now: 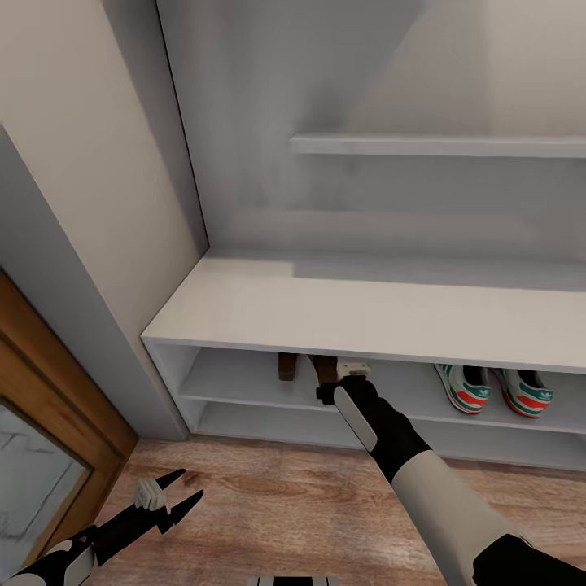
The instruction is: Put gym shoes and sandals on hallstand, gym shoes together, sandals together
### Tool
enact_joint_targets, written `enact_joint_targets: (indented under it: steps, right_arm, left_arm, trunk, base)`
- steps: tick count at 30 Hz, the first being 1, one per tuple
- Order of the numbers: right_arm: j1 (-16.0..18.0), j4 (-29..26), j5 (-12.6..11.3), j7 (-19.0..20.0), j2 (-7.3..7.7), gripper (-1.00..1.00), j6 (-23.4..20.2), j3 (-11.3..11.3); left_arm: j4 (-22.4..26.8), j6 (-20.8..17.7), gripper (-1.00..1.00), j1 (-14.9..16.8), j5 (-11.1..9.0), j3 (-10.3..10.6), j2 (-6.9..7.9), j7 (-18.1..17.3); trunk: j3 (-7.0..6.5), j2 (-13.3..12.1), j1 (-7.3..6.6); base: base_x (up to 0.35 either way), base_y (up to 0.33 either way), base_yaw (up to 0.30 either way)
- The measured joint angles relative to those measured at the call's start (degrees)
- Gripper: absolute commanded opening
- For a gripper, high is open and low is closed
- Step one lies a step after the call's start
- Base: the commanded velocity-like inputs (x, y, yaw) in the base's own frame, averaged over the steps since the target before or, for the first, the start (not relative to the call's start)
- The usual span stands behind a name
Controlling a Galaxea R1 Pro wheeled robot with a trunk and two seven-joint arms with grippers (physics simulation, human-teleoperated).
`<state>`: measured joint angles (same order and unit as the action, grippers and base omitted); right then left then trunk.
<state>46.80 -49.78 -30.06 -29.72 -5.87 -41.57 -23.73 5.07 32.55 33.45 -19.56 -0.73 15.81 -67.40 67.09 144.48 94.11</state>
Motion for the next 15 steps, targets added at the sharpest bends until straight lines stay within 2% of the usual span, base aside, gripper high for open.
enact_joint_targets:
  steps: [4,8,15]
  right_arm:
    - [0.0,0.0,0.0,0.0,0.02,-1.00,0.0,0.0]
    - [0.0,0.0,-0.1,0.0,-0.02,-1.00,0.0,0.0]
    - [0.0,0.0,0.0,0.0,0.02,-1.00,0.0,0.1]
  left_arm:
    - [0.0,0.0,1.00,0.0,0.0,0.0,0.00,0.0]
    - [0.0,-0.1,1.00,0.0,0.0,0.0,0.00,0.0]
    - [0.0,-0.1,1.00,0.0,0.0,0.0,0.00,0.0]
  trunk:
    - [0.00,0.0,0.00]
    - [0.88,0.0,0.11]
    - [0.89,0.1,0.10]
  base:
    - [0.000,0.000,0.000]
    - [0.000,0.000,0.000]
    - [0.000,0.000,0.000]
